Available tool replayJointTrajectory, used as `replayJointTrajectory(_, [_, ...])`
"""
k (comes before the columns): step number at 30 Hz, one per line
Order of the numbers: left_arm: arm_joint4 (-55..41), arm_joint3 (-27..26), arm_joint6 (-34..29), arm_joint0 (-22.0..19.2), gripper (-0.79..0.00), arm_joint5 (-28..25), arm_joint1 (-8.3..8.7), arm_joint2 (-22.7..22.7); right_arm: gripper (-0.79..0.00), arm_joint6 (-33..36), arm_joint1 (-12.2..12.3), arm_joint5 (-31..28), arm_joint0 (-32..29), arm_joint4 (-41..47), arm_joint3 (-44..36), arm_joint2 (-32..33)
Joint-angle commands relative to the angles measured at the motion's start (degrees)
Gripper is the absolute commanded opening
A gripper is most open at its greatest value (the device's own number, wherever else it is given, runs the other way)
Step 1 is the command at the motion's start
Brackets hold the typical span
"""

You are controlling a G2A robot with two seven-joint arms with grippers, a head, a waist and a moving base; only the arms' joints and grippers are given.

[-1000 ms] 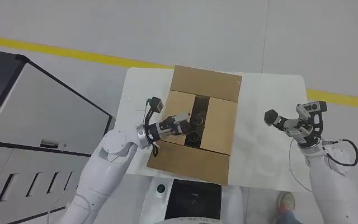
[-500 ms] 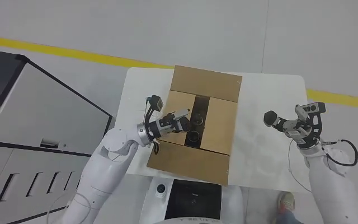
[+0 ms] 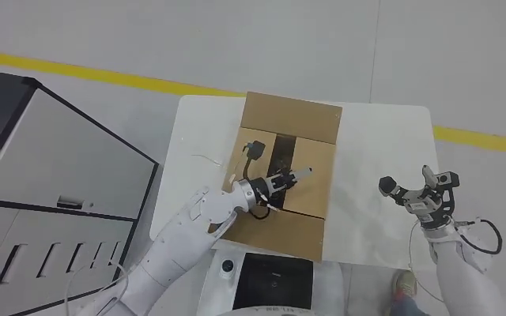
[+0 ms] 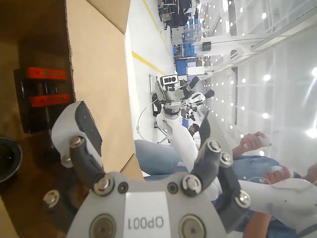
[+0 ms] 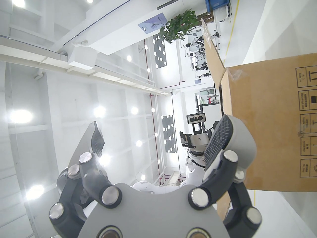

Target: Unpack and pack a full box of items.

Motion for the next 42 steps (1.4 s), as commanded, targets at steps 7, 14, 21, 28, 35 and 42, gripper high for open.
replayJointTrajectory(7, [3.48, -3.52, -0.13, 1.47, 0.000, 0.53, 0.65, -1.80, 0.000, 0.02, 0.01, 0.00, 0.03, -0.03, 0.02, 0.01])
replayJointTrajectory(14, [11.03, -6.05, 0.01, 2.98, 0.000, 4.83, 1.24, -2.23, 0.000, 0.02, 0.01, 0.00, 0.03, -0.03, 0.02, 0.01])
replayJointTrajectory(21, [14.90, -2.48, 2.74, 1.00, 0.000, 6.66, 0.35, 1.09, 0.000, 0.02, 0.01, 0.00, 0.03, -0.03, 0.02, 0.01])
replayJointTrajectory(28, [7.81, -1.64, 1.04, -1.85, 0.000, 3.43, -1.17, 4.38, 0.000, -2.14, -0.10, 0.57, -0.48, -0.41, -1.09, 0.06])
replayJointTrajectory(35, [2.07, -3.13, 2.00, -4.71, 0.000, -0.55, -2.79, 7.13, 0.000, -2.50, -0.17, 1.36, -1.62, -0.31, -2.35, 0.80])
replayJointTrajectory(42, [-5.26, 0.36, 0.16, -6.86, 0.000, -3.09, -4.87, 12.13, 0.000, -2.82, -0.17, 2.15, -2.19, 1.03, -2.54, 2.49])
